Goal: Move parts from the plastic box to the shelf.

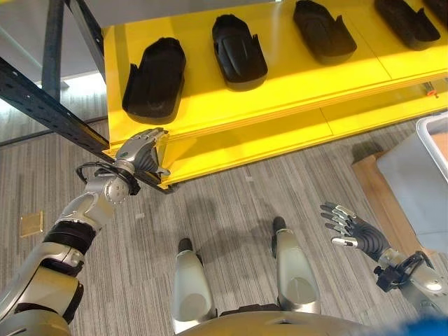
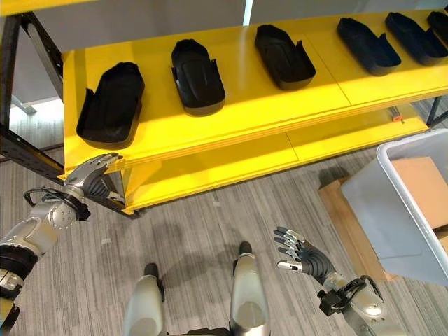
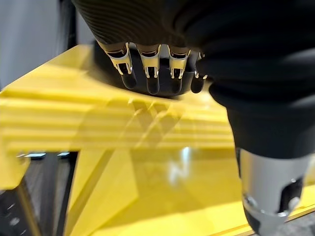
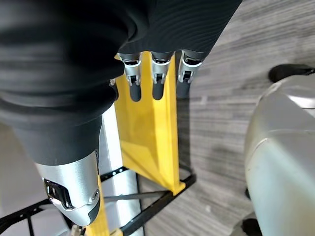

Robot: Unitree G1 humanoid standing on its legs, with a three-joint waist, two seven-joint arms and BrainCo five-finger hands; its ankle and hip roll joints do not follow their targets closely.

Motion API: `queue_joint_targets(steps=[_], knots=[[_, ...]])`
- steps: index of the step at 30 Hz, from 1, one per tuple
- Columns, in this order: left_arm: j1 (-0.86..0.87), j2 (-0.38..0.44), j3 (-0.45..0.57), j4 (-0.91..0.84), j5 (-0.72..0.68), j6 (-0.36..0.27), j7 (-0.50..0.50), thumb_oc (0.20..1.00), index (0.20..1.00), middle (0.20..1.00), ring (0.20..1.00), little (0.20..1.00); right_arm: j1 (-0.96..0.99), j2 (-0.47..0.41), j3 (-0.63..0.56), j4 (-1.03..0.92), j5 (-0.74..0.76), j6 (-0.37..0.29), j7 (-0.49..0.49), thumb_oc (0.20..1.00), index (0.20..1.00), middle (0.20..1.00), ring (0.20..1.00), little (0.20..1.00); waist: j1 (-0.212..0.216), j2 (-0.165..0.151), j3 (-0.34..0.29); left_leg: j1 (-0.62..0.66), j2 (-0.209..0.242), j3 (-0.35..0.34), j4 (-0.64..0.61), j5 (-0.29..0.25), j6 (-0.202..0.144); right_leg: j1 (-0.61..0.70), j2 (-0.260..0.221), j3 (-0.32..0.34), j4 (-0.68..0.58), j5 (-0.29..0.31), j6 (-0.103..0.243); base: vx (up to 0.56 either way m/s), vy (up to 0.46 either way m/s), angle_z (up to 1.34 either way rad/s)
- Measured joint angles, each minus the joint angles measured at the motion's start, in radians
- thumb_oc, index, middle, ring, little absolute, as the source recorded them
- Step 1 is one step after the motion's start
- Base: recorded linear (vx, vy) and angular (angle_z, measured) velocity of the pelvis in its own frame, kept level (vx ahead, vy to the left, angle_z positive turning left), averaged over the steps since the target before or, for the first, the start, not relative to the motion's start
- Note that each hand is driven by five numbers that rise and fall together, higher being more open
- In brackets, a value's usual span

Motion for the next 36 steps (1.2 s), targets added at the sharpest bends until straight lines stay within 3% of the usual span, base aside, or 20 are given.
queue_joint_targets(steps=[18, 36], knots=[[-0.007, 0.002, 0.023, -0.009, 0.020, -0.004, 0.025, 1.000, 1.000, 1.000, 1.000, 1.000, -0.031, 0.000, 0.000, 0.000, 0.000, 0.000, -0.001, 1.000, 1.000, 1.000, 1.000, 1.000, 0.003, 0.003, 0.010, -0.046, -0.001, -0.001, 0.049, -0.026, -0.003, -0.032, 0.001, 0.010, 0.012, 0.000, 0.001, 0.00, 0.001, -0.01], [0.140, 0.145, 0.183, -0.240, 0.039, -0.015, 0.018, 1.000, 1.000, 1.000, 1.000, 1.000, -0.032, 0.000, -0.003, 0.001, -0.001, 0.000, 0.001, 1.000, 1.000, 1.000, 1.000, 1.000, 0.030, -0.002, 0.036, -0.050, -0.001, -0.002, 0.065, -0.035, 0.003, -0.037, 0.000, 0.011, 0.032, -0.012, 0.005, 0.00, 0.000, 0.00]])
